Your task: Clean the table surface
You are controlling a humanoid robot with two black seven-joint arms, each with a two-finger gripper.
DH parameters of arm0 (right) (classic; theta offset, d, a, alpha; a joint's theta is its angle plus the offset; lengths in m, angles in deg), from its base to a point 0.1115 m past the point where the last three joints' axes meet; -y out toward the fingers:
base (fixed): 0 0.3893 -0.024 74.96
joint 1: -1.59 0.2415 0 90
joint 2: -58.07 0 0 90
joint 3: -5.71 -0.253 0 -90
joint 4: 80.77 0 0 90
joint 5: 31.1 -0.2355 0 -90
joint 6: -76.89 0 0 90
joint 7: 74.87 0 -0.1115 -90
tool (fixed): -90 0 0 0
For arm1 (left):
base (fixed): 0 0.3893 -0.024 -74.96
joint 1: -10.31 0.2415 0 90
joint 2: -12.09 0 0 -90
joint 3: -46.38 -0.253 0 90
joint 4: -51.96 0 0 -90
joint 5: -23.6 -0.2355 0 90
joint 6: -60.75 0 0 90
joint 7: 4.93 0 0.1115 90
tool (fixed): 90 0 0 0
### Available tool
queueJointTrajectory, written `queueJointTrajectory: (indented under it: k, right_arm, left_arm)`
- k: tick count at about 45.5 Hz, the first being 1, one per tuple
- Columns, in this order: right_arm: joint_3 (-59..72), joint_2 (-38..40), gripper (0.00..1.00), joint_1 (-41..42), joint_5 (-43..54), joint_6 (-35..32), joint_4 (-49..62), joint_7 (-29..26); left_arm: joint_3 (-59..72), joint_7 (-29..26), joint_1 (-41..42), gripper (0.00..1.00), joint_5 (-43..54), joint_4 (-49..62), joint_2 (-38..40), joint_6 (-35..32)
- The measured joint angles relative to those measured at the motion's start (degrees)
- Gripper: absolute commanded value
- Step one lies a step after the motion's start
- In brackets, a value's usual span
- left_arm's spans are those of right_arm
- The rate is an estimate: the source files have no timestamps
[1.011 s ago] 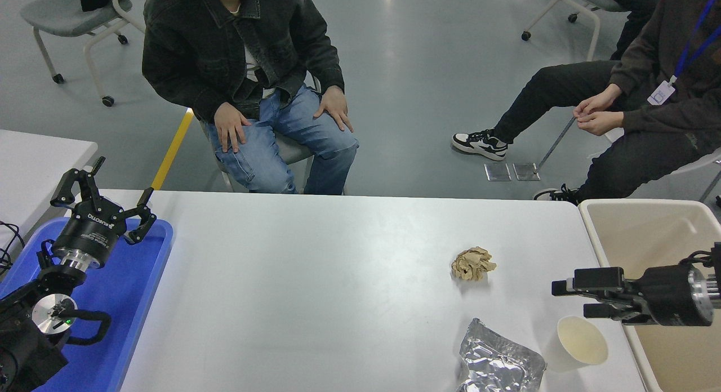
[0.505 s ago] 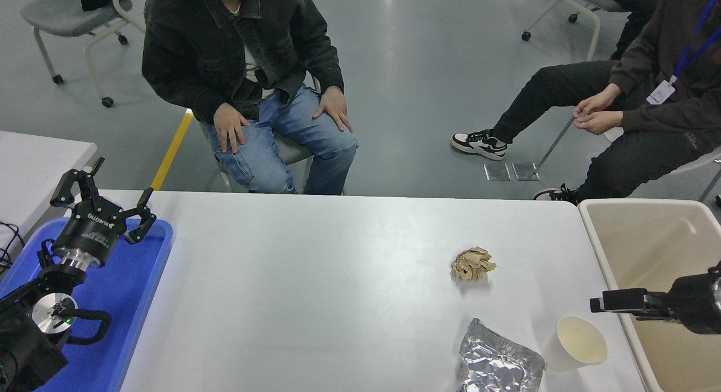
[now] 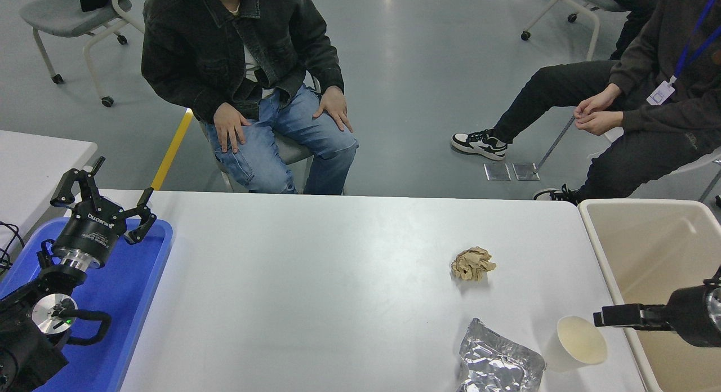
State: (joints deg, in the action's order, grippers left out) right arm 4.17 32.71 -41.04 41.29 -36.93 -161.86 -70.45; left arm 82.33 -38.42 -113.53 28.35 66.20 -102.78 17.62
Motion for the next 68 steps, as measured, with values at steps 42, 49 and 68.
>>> queueJointTrajectory:
  k: [42, 49, 68]
  right_arm:
    - [2.10, -6.66, 0.66, -1.96, 2.52, 0.53, 6.18, 0.58]
    - [2.14, -7.11, 0.52, -2.03, 3.49, 0.54, 6.67, 0.64]
    - [2.23, -7.61, 0.00, -2.23, 5.46, 0.47, 7.18, 0.81]
  left_arm:
    - [0.00, 0.00, 0.00, 1.00, 0.00, 0.00, 0.00, 0.05]
    - [0.00, 0.00, 0.00, 1.00, 0.00, 0.00, 0.00, 0.05]
    - [0.00, 0.00, 0.00, 1.00, 0.00, 0.00, 0.00, 0.04]
